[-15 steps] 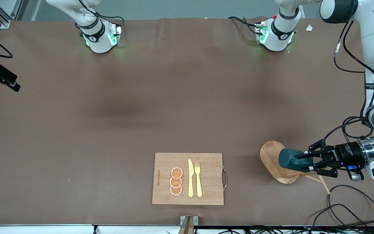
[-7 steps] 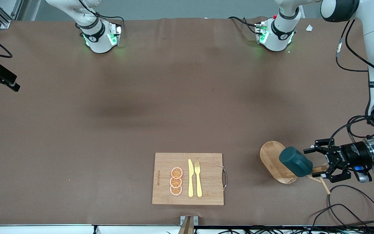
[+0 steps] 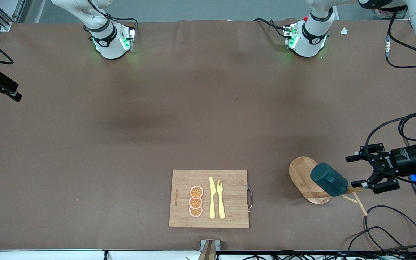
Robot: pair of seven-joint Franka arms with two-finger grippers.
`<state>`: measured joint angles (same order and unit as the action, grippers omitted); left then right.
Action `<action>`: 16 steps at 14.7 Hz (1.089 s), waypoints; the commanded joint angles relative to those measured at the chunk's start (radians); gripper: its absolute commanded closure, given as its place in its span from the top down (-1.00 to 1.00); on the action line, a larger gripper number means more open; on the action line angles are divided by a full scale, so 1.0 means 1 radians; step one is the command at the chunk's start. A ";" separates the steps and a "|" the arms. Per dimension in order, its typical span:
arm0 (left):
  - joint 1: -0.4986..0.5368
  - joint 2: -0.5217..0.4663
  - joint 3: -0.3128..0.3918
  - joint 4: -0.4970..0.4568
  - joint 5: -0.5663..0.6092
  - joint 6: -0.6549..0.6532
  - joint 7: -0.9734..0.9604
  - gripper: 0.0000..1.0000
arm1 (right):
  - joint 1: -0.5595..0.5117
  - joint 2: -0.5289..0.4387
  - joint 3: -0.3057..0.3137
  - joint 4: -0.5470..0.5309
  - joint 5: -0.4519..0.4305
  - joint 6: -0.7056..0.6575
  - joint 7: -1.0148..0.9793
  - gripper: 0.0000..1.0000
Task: Pass cup and hang on rack
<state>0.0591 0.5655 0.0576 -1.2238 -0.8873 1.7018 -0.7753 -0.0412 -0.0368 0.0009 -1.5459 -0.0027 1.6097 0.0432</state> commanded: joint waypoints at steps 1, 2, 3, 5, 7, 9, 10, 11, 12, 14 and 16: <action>-0.070 -0.074 0.004 -0.019 0.181 -0.001 0.002 1.00 | -0.026 -0.015 0.014 -0.005 0.015 -0.007 -0.016 1.00; -0.100 -0.102 0.004 -0.019 0.277 -0.001 0.008 1.00 | -0.026 -0.015 0.014 -0.005 0.015 -0.007 -0.016 1.00; -0.128 -0.130 0.004 -0.020 0.363 -0.002 0.010 1.00 | -0.025 -0.015 0.013 -0.003 0.015 -0.007 -0.017 1.00; -0.182 -0.182 -0.008 -0.023 0.528 -0.022 0.014 1.00 | -0.025 -0.015 0.013 -0.003 0.015 -0.007 -0.019 1.00; -0.197 -0.222 -0.060 -0.023 0.707 -0.076 0.045 1.00 | -0.025 -0.015 0.014 -0.005 0.013 -0.007 -0.019 1.00; -0.190 -0.263 -0.114 -0.023 0.859 -0.129 0.155 1.00 | -0.023 -0.015 0.014 -0.005 0.013 -0.007 -0.017 1.00; -0.189 -0.275 -0.114 -0.023 0.893 -0.151 0.228 1.00 | -0.023 -0.014 0.014 -0.005 0.013 -0.007 -0.017 1.00; -0.185 -0.292 -0.116 -0.025 0.912 -0.155 0.310 1.00 | -0.023 -0.014 0.014 -0.005 0.013 -0.007 -0.017 1.00; -0.170 -0.312 -0.111 -0.034 0.901 -0.157 0.373 1.00 | -0.025 -0.014 0.014 -0.005 0.013 -0.007 -0.017 1.00; -0.156 -0.364 -0.091 -0.077 0.898 -0.171 0.457 1.00 | -0.026 -0.014 0.014 -0.005 0.015 -0.007 -0.016 1.00; -0.151 -0.413 -0.082 -0.117 0.897 -0.218 0.491 1.00 | -0.025 -0.014 0.014 -0.003 0.015 -0.008 -0.017 1.00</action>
<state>-0.0941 0.2315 -0.0309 -1.2584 -0.0026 1.5123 -0.3303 -0.0415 -0.0368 0.0007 -1.5439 -0.0027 1.6094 0.0428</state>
